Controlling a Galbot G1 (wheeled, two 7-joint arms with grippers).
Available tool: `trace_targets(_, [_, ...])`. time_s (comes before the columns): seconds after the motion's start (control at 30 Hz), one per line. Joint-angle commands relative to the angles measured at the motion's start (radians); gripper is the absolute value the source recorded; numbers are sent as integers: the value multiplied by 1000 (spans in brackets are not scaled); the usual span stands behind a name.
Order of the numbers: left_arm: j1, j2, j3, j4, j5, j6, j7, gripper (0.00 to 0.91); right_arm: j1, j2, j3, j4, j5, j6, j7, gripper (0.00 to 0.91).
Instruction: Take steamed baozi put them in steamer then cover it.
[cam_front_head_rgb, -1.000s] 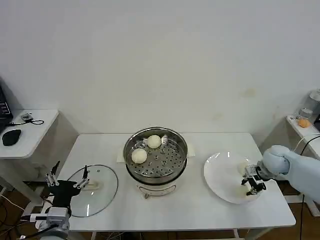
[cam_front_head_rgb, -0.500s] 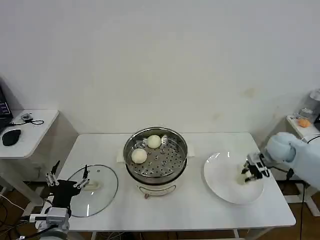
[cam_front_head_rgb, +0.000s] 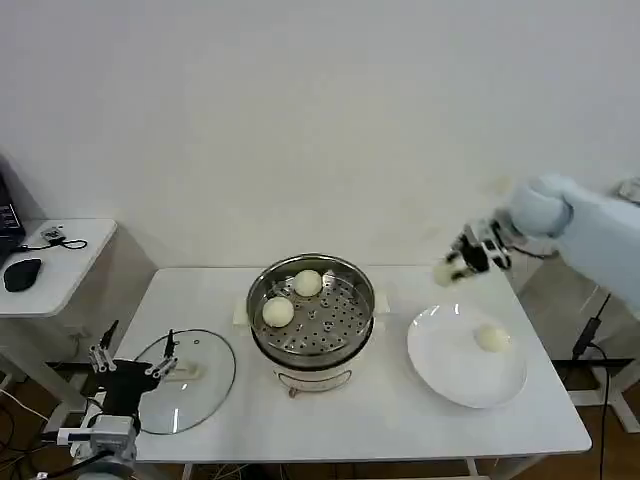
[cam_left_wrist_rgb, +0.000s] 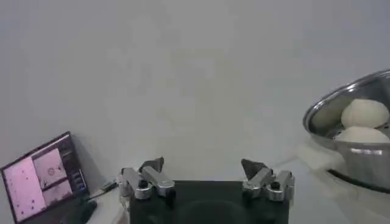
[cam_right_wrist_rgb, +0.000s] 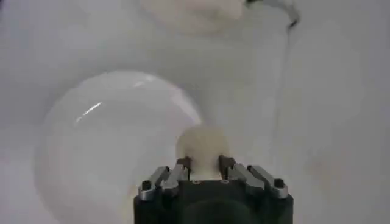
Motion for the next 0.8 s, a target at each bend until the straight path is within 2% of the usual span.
trace_targets(0.03, [2,2,-5,-3,0,1,-1,907,146,337,-82,-23,77,-4,13,403])
trace_targets(0.23, [1,4,-27,-8,-4,7,0,907,69,491,-70,-52,69,22,17,403])
trace_targets(0.4, [4,-7,-36,-2,-2,6,-2,907,1,546,-84,-53,32,63,14,403])
trace_targets(0.53, [5,-13,-42,-3,-1,7,-2,907,-53,548,-96,-46,-14,105,7,403])
trace_targets(0.8, [8,-21,-49,1,1,7,-4,907,-98,489,-123,52,-92,169,-17,403])
